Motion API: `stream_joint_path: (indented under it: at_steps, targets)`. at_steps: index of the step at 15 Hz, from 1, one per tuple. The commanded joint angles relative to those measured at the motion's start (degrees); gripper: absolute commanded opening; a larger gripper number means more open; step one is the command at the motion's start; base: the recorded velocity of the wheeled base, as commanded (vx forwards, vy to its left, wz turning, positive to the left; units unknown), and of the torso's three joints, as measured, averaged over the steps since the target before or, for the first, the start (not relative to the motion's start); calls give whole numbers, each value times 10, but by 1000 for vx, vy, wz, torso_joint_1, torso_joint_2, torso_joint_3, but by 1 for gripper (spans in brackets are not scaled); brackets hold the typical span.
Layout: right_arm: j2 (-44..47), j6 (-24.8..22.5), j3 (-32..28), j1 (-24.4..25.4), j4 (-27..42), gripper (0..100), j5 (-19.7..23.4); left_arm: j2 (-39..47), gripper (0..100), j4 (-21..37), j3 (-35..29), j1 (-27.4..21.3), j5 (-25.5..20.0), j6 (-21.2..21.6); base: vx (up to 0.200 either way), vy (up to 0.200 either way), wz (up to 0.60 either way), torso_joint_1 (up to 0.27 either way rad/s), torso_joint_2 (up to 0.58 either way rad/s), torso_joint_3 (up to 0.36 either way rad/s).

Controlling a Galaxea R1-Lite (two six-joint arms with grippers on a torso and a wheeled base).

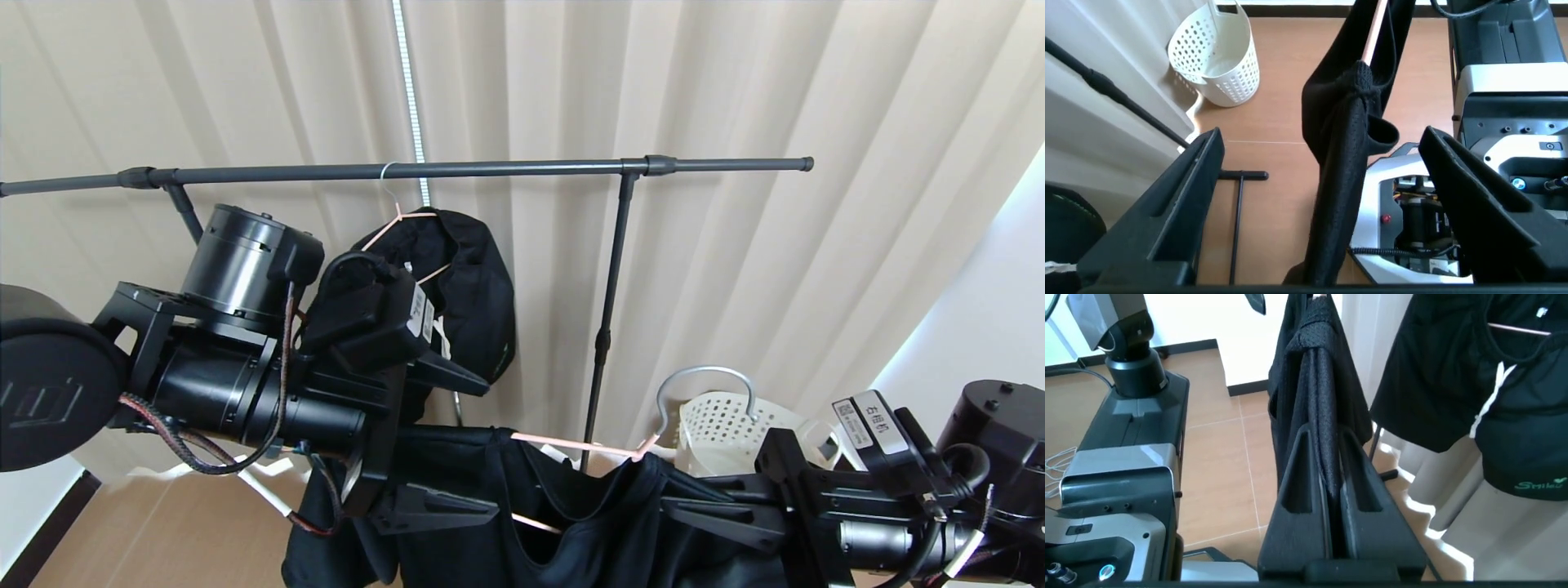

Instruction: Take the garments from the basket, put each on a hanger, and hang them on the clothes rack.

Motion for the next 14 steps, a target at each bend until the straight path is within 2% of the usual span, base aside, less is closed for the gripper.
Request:
stream_joint_path:
  at_steps: [1, 2, 14]
  targets:
    - [-4, 0, 0, 0, -1, 0, 0, 5, 100, 0, 2, 0, 0, -1, 0, 0, 0, 0, 0, 0]
    - [-4, 0, 0, 0, -2, 0, 0, 6, 0, 0, 5, 0, 0, -2, 0, 0, 0, 0, 0, 0]
    - [-12, -1, 2, 2, -1, 0, -5, -7, 0, 0, 17, 14, 0, 0, 0, 0, 0, 0, 0, 0]
